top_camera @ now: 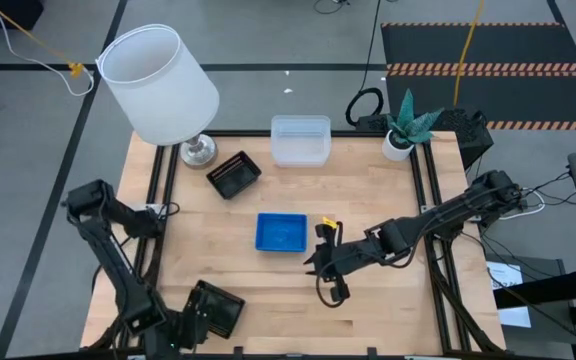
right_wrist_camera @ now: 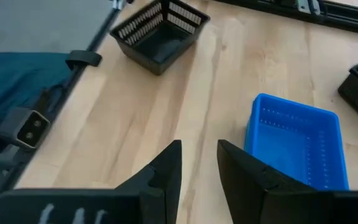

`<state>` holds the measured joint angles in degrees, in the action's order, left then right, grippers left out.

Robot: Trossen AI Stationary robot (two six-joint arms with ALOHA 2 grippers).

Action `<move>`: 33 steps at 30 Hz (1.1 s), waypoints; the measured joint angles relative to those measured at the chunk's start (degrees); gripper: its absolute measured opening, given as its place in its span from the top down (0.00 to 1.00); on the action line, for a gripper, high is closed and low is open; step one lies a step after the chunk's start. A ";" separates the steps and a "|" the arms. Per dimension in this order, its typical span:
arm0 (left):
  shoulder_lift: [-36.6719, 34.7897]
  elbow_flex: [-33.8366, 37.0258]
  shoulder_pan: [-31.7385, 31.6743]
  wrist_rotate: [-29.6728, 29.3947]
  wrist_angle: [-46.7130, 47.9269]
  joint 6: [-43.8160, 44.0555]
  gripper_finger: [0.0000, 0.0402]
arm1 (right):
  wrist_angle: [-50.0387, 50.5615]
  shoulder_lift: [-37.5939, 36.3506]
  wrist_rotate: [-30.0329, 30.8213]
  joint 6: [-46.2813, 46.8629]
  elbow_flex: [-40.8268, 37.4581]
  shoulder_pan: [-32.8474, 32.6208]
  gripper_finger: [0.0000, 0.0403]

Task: Stack baskets by color
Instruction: Stack the bottom black bin on the top black bin

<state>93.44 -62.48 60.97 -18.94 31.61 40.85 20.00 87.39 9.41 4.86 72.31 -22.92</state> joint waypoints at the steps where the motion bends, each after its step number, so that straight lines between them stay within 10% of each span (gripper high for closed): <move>1: 0.26 -0.14 0.10 -0.33 -0.02 0.68 0.75 | 0.16 0.02 0.75 0.01 0.00 -0.02 0.76; 21: 7.12 0.22 1.07 -0.41 3.18 3.79 0.47 | 0.25 0.02 1.07 0.02 0.00 -0.11 0.76; 33: 7.31 0.24 1.00 -0.46 9.27 1.18 0.81 | 0.25 0.02 1.05 0.02 0.00 -0.07 0.76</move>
<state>100.75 -62.24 61.97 -19.40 40.88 42.04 20.25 87.42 10.46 4.89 72.31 -22.98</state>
